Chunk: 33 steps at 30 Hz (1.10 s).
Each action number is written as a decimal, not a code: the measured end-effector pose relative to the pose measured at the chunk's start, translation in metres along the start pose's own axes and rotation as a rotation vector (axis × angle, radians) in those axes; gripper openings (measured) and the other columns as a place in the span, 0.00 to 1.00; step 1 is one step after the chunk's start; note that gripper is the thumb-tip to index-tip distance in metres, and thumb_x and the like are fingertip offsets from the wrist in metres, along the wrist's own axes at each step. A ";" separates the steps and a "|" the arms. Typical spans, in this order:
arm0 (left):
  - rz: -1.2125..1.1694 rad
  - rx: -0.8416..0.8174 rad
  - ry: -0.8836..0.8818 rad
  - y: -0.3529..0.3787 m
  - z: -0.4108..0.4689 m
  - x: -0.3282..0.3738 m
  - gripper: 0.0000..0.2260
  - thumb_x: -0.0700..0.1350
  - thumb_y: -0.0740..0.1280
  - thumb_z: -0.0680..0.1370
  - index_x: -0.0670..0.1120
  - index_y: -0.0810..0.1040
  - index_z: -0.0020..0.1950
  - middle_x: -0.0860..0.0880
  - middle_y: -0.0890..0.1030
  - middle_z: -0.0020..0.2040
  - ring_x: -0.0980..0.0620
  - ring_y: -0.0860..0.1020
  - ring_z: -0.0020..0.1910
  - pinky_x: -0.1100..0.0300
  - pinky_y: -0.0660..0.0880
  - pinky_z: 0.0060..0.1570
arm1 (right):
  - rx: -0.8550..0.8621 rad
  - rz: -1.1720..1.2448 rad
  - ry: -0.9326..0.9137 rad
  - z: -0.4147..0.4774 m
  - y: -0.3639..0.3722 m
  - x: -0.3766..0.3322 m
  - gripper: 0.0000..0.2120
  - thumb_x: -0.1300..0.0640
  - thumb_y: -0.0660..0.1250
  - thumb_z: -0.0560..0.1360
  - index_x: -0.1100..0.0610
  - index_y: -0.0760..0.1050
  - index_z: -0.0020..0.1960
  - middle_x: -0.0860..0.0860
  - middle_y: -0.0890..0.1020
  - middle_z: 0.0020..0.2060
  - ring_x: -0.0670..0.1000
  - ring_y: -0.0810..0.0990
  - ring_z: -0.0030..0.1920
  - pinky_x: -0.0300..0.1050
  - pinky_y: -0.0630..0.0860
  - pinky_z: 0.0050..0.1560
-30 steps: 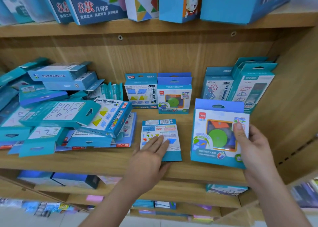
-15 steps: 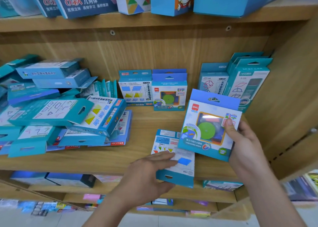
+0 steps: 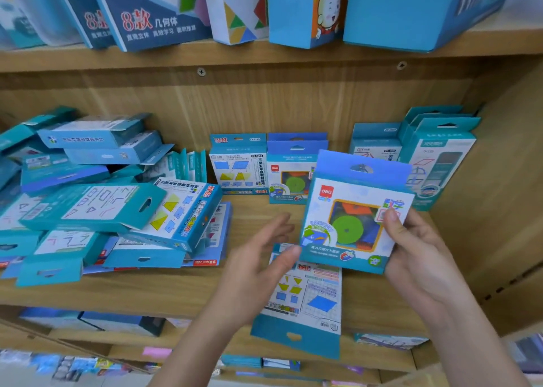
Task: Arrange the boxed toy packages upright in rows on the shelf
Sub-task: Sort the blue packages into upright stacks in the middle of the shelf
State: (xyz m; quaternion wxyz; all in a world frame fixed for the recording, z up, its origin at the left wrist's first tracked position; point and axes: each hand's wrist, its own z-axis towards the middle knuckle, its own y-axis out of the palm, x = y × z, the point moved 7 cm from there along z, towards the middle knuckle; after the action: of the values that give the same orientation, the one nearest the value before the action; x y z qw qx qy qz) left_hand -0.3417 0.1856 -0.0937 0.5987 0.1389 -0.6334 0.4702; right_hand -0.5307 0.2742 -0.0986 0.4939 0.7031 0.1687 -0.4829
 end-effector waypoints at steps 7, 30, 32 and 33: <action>-0.136 0.163 -0.060 -0.009 0.061 -0.015 0.17 0.36 0.66 0.77 0.50 0.71 0.63 0.58 0.81 0.55 0.59 0.79 0.55 0.55 0.77 0.55 | -0.086 -0.278 -0.128 0.039 0.037 0.003 0.17 0.59 0.67 0.73 0.57 0.75 0.61 0.52 0.83 0.54 0.48 0.82 0.53 0.38 0.78 0.49; 0.288 0.297 -0.155 -0.017 0.129 -0.054 0.21 0.38 0.71 0.73 0.48 0.71 0.64 0.51 0.81 0.56 0.53 0.78 0.56 0.70 0.68 0.39 | -0.147 -0.777 -0.073 0.103 0.055 0.035 0.23 0.65 0.68 0.74 0.51 0.66 0.65 0.39 0.80 0.51 0.34 0.79 0.49 0.33 0.75 0.52; 0.311 0.291 -0.165 -0.018 0.130 -0.055 0.19 0.38 0.70 0.74 0.47 0.72 0.63 0.50 0.81 0.56 0.51 0.78 0.56 0.66 0.69 0.44 | -0.152 -0.805 -0.068 0.105 0.053 0.035 0.24 0.65 0.68 0.73 0.50 0.65 0.65 0.39 0.80 0.52 0.33 0.79 0.49 0.34 0.75 0.52; 0.317 0.285 -0.170 -0.017 0.130 -0.056 0.19 0.39 0.70 0.74 0.47 0.72 0.63 0.50 0.81 0.57 0.50 0.78 0.57 0.64 0.69 0.45 | -0.154 -0.814 -0.059 0.106 0.051 0.036 0.24 0.64 0.68 0.73 0.50 0.65 0.66 0.40 0.81 0.53 0.35 0.79 0.51 0.38 0.75 0.55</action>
State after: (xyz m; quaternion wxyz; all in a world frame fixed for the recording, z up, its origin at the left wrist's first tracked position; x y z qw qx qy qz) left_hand -0.3971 0.0557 -0.1153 0.4362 0.1600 -0.6228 0.6296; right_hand -0.5319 0.1513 -0.1065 0.3183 0.5258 0.4542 -0.6449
